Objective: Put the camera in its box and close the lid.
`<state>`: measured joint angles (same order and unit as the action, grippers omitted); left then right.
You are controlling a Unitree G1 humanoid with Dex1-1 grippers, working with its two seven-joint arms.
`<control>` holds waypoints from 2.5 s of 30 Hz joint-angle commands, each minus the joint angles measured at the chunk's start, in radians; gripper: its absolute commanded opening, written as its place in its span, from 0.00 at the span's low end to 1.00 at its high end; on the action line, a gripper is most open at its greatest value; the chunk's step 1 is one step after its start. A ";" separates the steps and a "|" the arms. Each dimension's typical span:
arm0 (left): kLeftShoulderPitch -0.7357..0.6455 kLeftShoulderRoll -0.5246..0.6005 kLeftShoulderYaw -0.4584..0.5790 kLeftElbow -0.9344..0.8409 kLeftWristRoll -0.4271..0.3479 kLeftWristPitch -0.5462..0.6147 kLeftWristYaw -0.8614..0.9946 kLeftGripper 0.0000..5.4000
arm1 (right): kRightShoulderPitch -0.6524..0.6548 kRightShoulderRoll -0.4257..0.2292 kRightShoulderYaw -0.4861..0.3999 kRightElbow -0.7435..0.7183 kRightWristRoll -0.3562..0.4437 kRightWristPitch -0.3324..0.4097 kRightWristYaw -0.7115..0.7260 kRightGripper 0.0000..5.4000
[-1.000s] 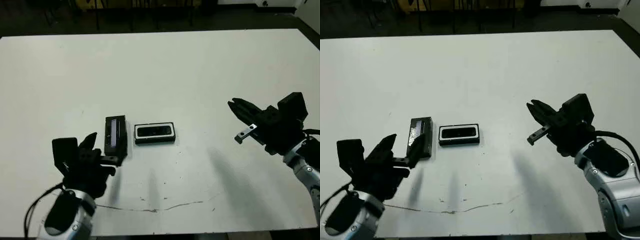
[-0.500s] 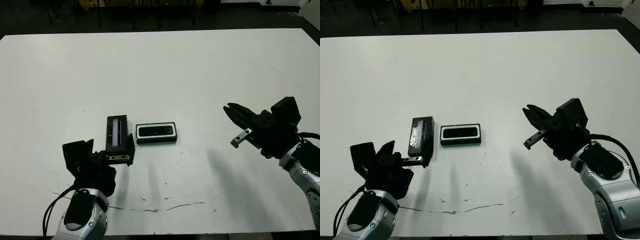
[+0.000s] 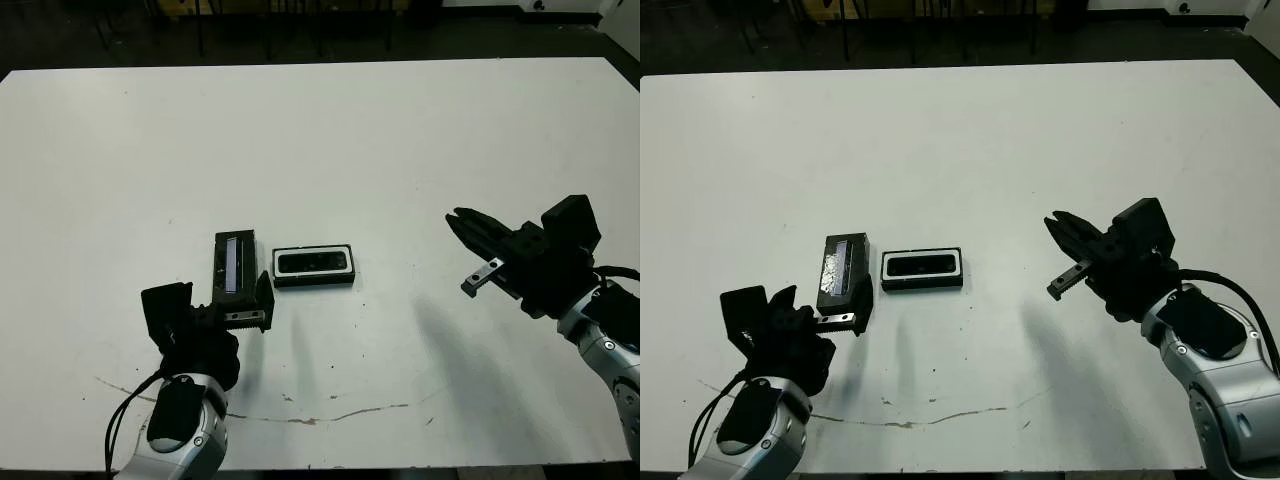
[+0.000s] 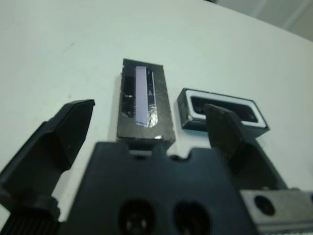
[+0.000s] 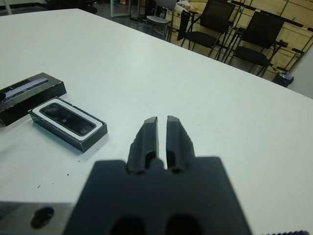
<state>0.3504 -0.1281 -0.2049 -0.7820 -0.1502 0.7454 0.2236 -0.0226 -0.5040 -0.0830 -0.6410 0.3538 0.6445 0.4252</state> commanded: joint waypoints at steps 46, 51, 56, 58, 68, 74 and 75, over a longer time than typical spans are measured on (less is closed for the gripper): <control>-0.100 0.004 0.096 0.043 0.031 0.145 -0.089 0.98 | 0.025 0.005 0.004 0.004 -0.004 0.011 -0.008 0.00; -0.106 0.009 0.108 0.036 0.026 0.161 -0.092 0.98 | 0.026 0.004 0.009 0.017 -0.012 -0.013 0.000 0.00; -0.104 0.016 0.107 0.043 0.030 0.151 -0.096 0.98 | 0.025 0.004 0.010 0.012 -0.009 -0.001 -0.002 0.00; -0.104 0.016 0.105 0.048 0.032 0.148 -0.095 0.98 | 0.026 0.003 0.011 0.013 -0.010 -0.005 0.001 0.00; -0.112 0.028 0.091 0.073 0.028 0.134 -0.117 0.98 | 0.028 0.009 0.011 0.024 -0.007 -0.016 0.004 0.00; -0.120 0.020 0.071 0.063 0.034 0.136 -0.112 0.98 | 0.029 0.008 0.016 0.023 -0.011 -0.013 -0.001 0.00; -0.120 0.019 0.069 0.064 0.035 0.135 -0.111 0.98 | 0.028 0.006 0.018 0.019 -0.015 -0.011 -0.003 0.00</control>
<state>0.2311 -0.1152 -0.1349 -0.7245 -0.1228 0.8737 0.1089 -0.0055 -0.4983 -0.0712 -0.6250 0.3430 0.6267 0.4246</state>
